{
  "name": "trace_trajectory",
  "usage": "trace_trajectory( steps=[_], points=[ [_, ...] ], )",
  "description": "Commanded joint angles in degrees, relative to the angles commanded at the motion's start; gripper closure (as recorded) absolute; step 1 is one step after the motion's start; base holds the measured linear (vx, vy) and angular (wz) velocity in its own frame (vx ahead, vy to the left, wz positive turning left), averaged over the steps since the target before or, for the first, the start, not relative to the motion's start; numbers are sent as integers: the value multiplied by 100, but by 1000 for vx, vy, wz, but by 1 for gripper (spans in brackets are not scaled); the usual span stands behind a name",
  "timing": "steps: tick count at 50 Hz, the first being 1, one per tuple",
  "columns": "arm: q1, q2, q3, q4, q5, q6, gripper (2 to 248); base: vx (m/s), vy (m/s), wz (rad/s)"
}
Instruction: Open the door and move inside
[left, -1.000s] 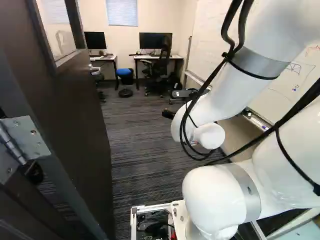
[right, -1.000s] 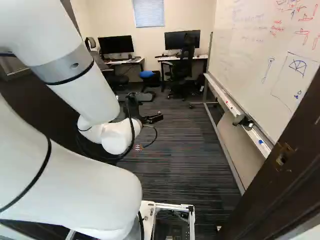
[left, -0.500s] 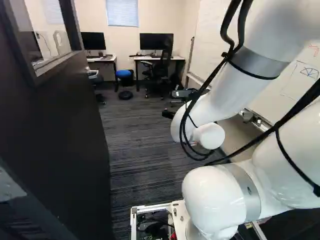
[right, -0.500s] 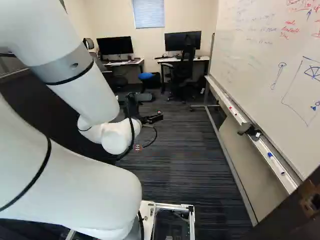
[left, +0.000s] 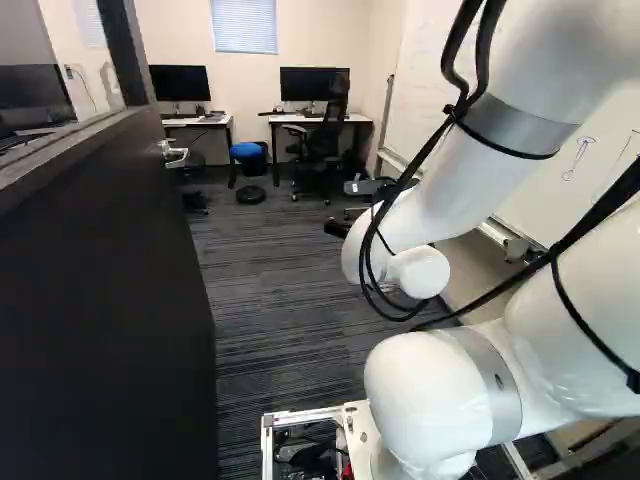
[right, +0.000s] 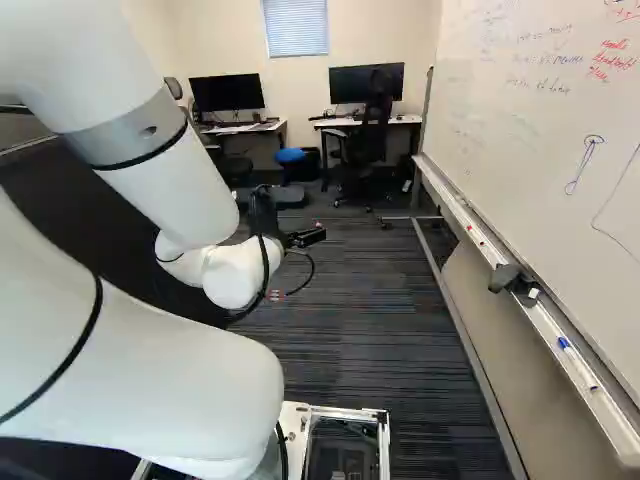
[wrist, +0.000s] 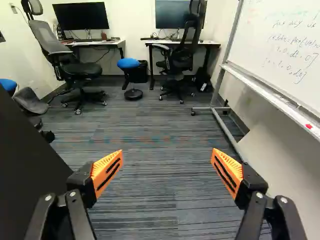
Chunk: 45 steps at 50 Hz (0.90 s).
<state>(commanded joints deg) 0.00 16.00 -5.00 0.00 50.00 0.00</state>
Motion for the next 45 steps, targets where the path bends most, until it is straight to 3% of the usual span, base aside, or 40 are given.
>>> trace_trajectory(
  steps=[45],
  points=[
    [0, 0, 0, 0, 0, 0, 3, 210, 6, 5]
  ],
)
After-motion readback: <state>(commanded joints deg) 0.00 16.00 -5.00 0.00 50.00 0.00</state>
